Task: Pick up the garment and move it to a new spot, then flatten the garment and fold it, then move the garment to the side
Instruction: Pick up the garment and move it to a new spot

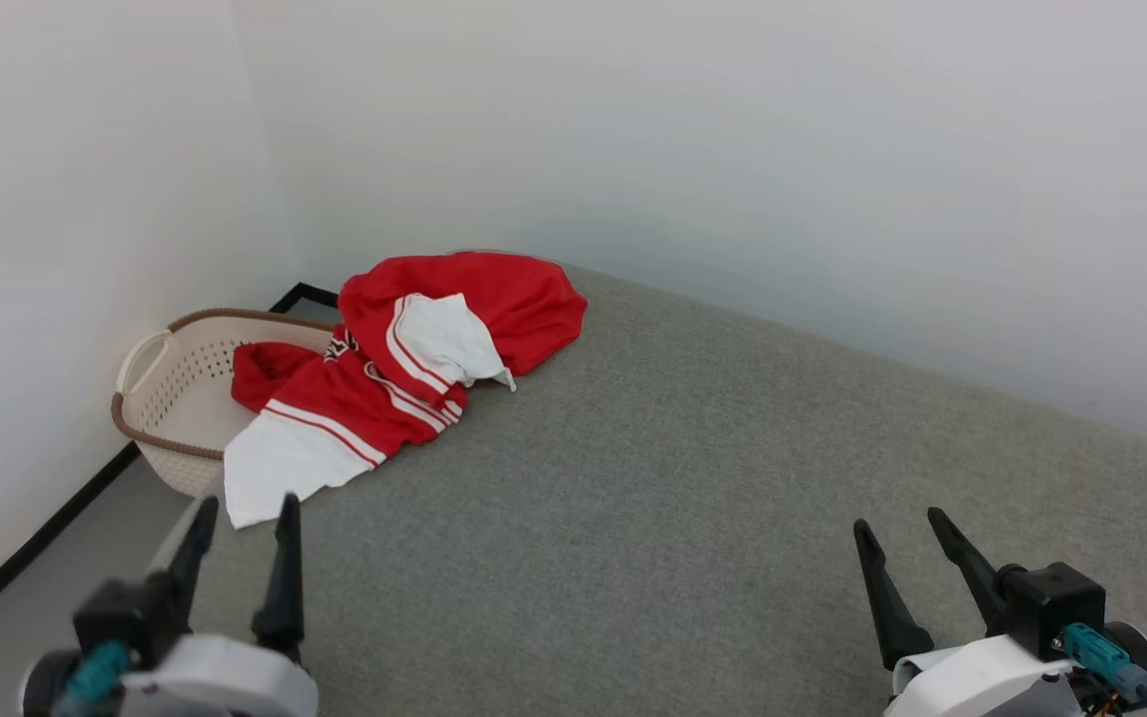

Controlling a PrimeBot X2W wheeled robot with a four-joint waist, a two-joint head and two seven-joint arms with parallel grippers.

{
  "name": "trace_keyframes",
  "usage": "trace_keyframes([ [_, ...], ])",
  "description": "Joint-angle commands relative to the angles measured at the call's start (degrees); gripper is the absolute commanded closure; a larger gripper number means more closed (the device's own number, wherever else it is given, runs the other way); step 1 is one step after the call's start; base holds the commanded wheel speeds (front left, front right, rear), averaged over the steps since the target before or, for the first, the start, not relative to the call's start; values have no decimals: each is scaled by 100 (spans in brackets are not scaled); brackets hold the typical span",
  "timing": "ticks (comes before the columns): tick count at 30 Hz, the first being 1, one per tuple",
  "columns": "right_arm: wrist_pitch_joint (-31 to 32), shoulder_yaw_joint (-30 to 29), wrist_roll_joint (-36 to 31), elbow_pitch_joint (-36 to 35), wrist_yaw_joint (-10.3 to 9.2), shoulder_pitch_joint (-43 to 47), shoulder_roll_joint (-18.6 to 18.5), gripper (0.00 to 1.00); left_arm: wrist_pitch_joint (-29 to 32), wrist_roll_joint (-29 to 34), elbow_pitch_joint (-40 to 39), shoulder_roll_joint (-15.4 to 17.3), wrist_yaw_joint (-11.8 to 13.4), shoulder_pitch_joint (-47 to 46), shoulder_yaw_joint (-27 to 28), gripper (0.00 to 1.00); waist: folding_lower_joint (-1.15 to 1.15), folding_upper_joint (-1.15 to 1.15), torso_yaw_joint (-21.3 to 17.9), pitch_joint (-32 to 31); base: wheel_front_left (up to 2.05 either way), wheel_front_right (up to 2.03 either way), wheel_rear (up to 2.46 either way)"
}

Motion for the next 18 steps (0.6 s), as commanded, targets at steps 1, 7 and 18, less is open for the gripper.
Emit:
trace_keyframes([
  [1,-31,-20,-3,-5,2,33,12,0,133,-137,-4,45,-28,-165,47,0,0,0,-32,59,0,0,0],
  [7,90,-17,-104,-170,2,-36,-38,0,751,-486,42,260,-133,-720,131,0,0,0,-329,360,0,0,0],
  [18,492,-196,-200,-986,1,-379,-422,0,2286,-1633,947,894,-302,-2673,270,0,0,0,-953,1652,0,0,0],
])
